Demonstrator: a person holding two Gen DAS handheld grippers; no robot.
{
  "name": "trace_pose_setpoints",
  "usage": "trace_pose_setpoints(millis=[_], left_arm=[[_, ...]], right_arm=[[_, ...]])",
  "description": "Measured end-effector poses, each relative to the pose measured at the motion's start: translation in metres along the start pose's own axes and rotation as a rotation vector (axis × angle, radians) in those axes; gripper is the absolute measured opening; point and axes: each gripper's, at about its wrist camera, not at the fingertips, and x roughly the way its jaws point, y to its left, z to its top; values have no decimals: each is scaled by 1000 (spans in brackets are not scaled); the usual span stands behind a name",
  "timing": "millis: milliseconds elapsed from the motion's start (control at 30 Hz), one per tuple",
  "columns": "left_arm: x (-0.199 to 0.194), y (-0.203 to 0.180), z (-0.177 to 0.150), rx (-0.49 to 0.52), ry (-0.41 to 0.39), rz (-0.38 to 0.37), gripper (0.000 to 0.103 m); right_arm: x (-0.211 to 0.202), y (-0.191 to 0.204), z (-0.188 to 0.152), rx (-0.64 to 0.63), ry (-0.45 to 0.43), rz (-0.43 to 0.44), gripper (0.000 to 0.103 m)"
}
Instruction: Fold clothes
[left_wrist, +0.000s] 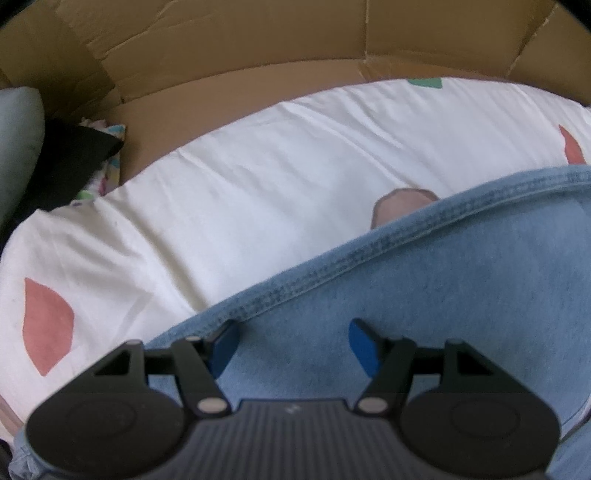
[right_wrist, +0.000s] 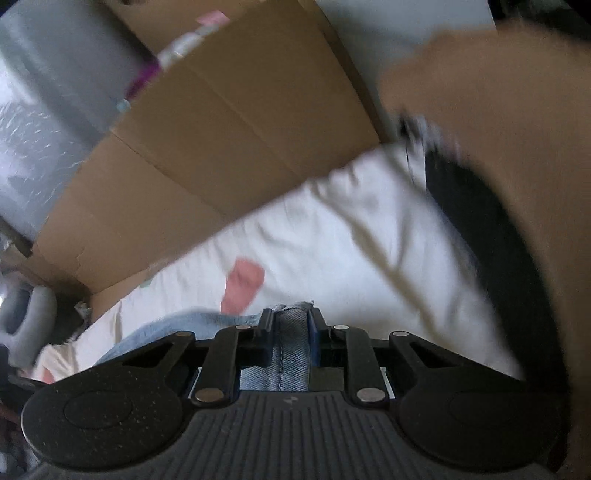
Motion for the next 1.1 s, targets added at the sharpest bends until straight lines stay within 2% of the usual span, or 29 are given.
trace_pose_setpoints(millis=[233,367,633,800,967,1100], left_arm=[[-6,-5,-2,12,-19,2,69],[-9,2,-3,3,-35,12,69],[-29,21,-8,-46,-57,38,69],[-33,46,-20,-36,-77,90,69],[-36,95,-39,-182,-73,140,66],[-43,126,-52,-224,-91,204,66]], right_arm=[[-17,38,20,-235,-109,-52,17],[-19,52,29,-321,-149,-85,17],[8,72,52,-467,-171,-139,17],[37,73,59,-533,-148,-171,17],[58,77,61,-574,-131,-196,17],[69,83,65,-589,-129,-210,17]])
